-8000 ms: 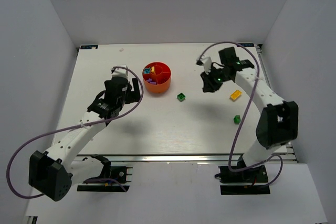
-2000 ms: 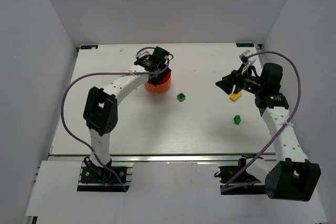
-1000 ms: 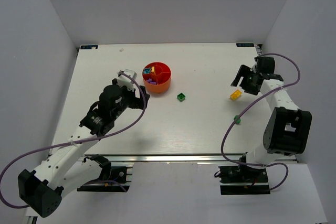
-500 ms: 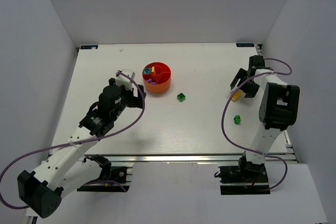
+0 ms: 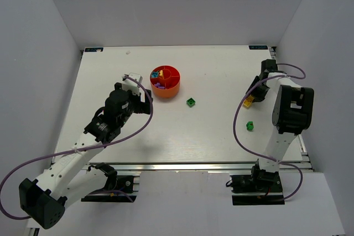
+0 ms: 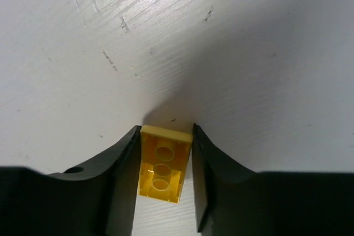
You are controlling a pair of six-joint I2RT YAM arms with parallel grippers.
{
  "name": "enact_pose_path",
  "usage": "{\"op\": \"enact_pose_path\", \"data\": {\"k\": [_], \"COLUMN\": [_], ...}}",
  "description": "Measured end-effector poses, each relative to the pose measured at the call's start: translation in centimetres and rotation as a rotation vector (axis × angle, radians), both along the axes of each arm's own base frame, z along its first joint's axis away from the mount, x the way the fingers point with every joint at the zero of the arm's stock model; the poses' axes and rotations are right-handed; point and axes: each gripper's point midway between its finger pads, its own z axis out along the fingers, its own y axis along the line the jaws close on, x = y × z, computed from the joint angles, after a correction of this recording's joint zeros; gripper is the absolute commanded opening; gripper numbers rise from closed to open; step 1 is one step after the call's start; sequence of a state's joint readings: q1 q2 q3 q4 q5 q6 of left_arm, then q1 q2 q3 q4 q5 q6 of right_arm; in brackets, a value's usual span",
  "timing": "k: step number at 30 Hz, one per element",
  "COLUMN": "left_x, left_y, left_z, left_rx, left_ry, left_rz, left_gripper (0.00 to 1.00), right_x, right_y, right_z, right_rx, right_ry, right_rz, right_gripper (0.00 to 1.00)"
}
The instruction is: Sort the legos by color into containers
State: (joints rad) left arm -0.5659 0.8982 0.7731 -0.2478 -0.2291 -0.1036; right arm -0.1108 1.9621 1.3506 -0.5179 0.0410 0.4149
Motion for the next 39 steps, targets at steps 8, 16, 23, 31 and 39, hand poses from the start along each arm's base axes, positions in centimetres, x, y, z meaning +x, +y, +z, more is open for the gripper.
{"op": "enact_pose_path", "data": {"k": [8,16,23,31,39], "left_x": [0.1,0.2,0.5,0.5,0.7], "left_y": [0.1,0.7,2.2,3.3,3.5], "left_z": [-0.1,-0.6,-1.0,-1.4,-1.1], "left_rx": [0.006,0.023,0.051,0.078,0.079], "left_ry": [0.001,0.004,-0.010,-0.022,-0.035], "left_rz": [0.007,0.039,0.109,0.156,0.168], "left_gripper": [0.98,0.98,0.98,0.98,0.98], "right_x": [0.2,4.7,3.3,3.5,4.8], "right_y": [2.4,15.4,32.0,40.0,43.0], "right_z": [0.9,12.2,21.5,19.7,16.3], "right_rx": [0.104,0.244,0.228,0.295,0.394], "right_ry": [-0.035,-0.434,-0.811,-0.933,-0.979], "right_rz": [0.093,0.735,1.284,1.472,1.556], "right_gripper": [0.00,0.00,0.00,0.00,0.00]}}
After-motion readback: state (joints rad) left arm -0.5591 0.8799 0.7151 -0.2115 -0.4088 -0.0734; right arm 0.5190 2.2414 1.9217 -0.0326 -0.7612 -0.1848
